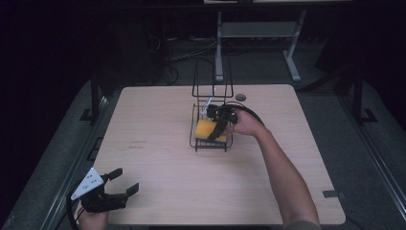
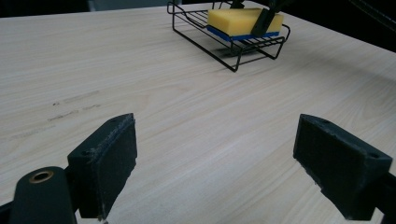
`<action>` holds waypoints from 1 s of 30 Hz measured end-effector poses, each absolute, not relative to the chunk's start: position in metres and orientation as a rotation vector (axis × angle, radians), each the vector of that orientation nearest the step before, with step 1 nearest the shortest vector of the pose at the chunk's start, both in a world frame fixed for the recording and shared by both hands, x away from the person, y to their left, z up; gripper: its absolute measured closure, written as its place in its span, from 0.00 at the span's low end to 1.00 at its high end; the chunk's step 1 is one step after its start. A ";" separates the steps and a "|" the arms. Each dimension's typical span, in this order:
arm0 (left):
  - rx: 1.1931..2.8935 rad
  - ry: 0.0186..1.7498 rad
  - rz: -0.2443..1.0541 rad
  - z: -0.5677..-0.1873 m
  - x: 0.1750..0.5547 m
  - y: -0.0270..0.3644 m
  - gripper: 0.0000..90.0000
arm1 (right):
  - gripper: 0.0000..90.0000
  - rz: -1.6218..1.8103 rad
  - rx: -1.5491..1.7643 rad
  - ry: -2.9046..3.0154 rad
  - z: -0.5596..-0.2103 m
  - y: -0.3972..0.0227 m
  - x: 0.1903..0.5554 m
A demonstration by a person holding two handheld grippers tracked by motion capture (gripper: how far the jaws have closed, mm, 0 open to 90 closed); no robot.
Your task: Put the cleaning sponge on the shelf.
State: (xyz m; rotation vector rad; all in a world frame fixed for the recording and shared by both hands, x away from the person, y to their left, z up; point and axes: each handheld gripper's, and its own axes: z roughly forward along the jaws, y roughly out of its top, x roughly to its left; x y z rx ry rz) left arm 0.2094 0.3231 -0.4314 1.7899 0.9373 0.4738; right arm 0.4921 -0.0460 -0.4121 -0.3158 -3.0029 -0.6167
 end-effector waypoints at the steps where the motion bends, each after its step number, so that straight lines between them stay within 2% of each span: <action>1: 1.790 0.937 0.474 -0.431 0.209 0.323 0.14 | 0.24 -0.613 -0.316 -3.005 -0.412 -0.046 0.492; 13: 1.789 0.940 0.477 -0.431 0.209 0.323 0.14 | 0.20 -0.603 -0.308 -3.014 -0.411 -0.042 0.488; 30: 1.795 0.934 0.475 -0.431 0.209 0.322 0.14 | 0.19 -0.699 -0.349 -3.016 -0.390 -0.053 0.482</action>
